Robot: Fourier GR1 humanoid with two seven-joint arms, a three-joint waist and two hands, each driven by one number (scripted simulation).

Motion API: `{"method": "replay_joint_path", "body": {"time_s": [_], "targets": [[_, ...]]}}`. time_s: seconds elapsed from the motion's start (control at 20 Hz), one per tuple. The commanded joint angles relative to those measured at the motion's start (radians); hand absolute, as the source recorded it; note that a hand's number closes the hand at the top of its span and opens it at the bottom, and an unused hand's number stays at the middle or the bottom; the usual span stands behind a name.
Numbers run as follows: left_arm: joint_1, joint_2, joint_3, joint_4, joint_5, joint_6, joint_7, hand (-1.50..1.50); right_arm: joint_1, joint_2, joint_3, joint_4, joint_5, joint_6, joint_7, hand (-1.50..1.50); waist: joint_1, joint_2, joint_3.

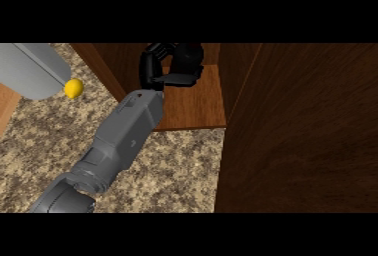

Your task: Pick up the wine, place it into the cabinet and close the cabinet

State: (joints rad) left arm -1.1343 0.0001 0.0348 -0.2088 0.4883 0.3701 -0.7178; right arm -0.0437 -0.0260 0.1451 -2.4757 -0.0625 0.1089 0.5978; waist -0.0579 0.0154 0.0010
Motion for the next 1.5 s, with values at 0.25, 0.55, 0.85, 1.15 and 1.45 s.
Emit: {"method": "replay_joint_path", "body": {"time_s": [0.25,0.55,0.85,1.15,1.45], "targets": [[-0.008,0.027,0.042,0.067,0.013,-0.025,-0.029,1.50,0.024,0.011,0.014,-0.065,-0.034,0.004,0.005,-1.50,-0.006,0.006,-0.002],[0.005,0.013,0.037,0.105,-0.011,0.013,-0.058,-1.50,-0.010,0.002,0.009,-0.034,-0.027,0.003,0.010,-1.50,-0.009,0.010,-0.002],[-0.020,0.009,0.024,0.119,-0.040,0.071,-0.032,-1.50,0.008,0.013,0.016,-0.034,0.001,-0.003,-0.010,-1.50,-0.005,0.007,-0.002],[-0.015,0.040,0.000,0.144,-0.075,0.077,-0.006,-1.50,0.010,-0.002,-0.035,-0.017,-0.069,0.024,-0.023,-1.50,-0.010,0.010,-0.001],[0.030,0.000,0.004,0.137,-0.073,0.134,-0.091,-1.50,-0.044,0.006,0.000,0.019,-0.014,0.020,-0.022,-1.50,-0.030,0.016,-0.002]]}}
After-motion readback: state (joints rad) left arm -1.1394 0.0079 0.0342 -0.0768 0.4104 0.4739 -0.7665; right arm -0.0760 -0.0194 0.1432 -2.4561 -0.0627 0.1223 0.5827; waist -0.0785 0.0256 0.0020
